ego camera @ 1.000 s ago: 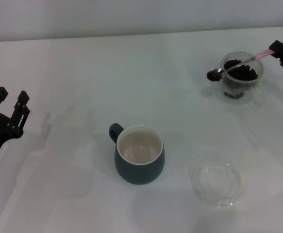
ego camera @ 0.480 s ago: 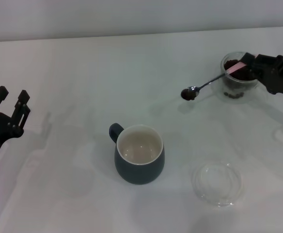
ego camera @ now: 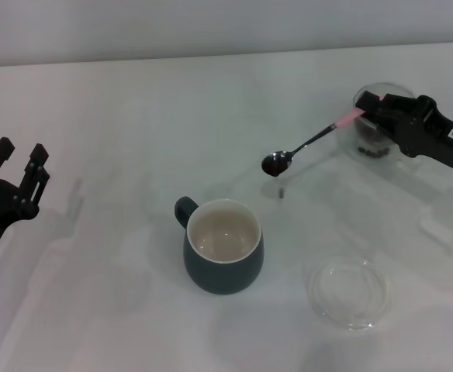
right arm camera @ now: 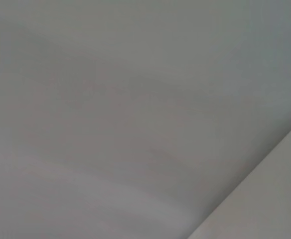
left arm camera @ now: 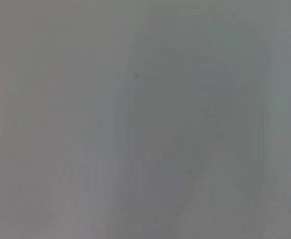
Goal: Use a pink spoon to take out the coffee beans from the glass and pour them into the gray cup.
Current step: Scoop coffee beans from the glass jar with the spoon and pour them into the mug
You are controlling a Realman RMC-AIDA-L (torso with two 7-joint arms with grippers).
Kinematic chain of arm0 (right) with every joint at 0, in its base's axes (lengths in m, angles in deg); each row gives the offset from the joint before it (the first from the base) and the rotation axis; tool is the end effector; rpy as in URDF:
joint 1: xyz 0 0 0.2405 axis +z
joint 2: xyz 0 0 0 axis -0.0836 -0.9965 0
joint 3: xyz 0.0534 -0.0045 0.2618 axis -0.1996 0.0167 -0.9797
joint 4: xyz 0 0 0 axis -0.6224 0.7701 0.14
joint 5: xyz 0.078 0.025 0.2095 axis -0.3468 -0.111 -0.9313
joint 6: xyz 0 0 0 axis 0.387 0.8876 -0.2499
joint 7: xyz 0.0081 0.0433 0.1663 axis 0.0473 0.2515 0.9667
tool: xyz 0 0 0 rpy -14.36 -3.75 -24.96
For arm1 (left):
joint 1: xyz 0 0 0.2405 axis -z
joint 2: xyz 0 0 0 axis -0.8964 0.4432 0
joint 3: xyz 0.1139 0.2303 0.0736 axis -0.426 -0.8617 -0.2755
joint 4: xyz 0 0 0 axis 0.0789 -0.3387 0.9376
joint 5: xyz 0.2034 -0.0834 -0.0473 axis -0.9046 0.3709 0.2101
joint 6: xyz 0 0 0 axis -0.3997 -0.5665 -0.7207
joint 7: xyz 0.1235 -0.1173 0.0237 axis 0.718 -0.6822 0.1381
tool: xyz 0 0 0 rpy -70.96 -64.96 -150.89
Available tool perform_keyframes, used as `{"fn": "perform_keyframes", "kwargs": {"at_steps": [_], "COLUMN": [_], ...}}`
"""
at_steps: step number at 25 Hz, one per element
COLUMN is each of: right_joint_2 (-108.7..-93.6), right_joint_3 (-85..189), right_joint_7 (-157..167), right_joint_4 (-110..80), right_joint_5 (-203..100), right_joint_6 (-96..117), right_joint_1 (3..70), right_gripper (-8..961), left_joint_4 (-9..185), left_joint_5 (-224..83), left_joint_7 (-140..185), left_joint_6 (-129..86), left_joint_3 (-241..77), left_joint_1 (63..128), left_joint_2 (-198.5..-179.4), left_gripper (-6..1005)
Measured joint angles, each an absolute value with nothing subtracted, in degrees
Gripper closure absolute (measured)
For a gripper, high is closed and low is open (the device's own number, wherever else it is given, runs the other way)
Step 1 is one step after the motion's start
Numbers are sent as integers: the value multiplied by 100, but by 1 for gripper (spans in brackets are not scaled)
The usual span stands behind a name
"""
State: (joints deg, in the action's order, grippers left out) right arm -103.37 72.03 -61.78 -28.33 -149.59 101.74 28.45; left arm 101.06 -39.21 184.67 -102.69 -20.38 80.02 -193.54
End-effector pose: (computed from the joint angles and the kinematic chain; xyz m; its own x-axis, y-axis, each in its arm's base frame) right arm 0.3407 0.3402 -0.0028 -0.2586 -0.6561 -0.7089 -0.8753 -0.1512 0.4593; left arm -0.3325 0.3095 -0.0656 0.6584 -0.0063 0.7526 0.6881 -0.4001 -0.6054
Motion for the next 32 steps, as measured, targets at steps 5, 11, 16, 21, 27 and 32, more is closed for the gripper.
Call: {"fn": "perform_keyframes", "kwargs": {"at_steps": [5,11,16,21,27,32], "right_joint_2": [-10350,-10374,-10404,-10403,-10379,-10390], "right_joint_3": [7269,7438,7698,7811,7957,8325], "right_joint_7": [-6287,-6451,-6592,-7066,-8100,-8983], "right_joint_4": [-2632,-2375,-2336,-2315,-2421,-2535], "right_joint_5": [-14958,-14953,-14956,-14964,-14956,-14971], "right_joint_6": [10262,10304,10321,10490,10790,10981], "right_joint_1": [2901,3034,3155,3295,3369,3435], "right_gripper": [806,806,806,806,806,806], "left_joint_4": [10122,10114,10130,10133,10126,10109], "left_joint_5": [-3921,-3921,-3921,-3921,-3921,-3921], "left_joint_7": [18471,18473,18475,18475,18475,18476], "left_joint_6": [-10269,-10225,-10124,-10121,-10119,-10119], "left_joint_3": [-2038,-2038,-2038,-2038,-2038,-2038], "left_joint_1": [8011,8073,8096,8097,8075,8087], "left_joint_2": [-19353,-19345,-19345,-19345,-19354,-19354], "left_gripper": [510,511,510,509,509,510]}}
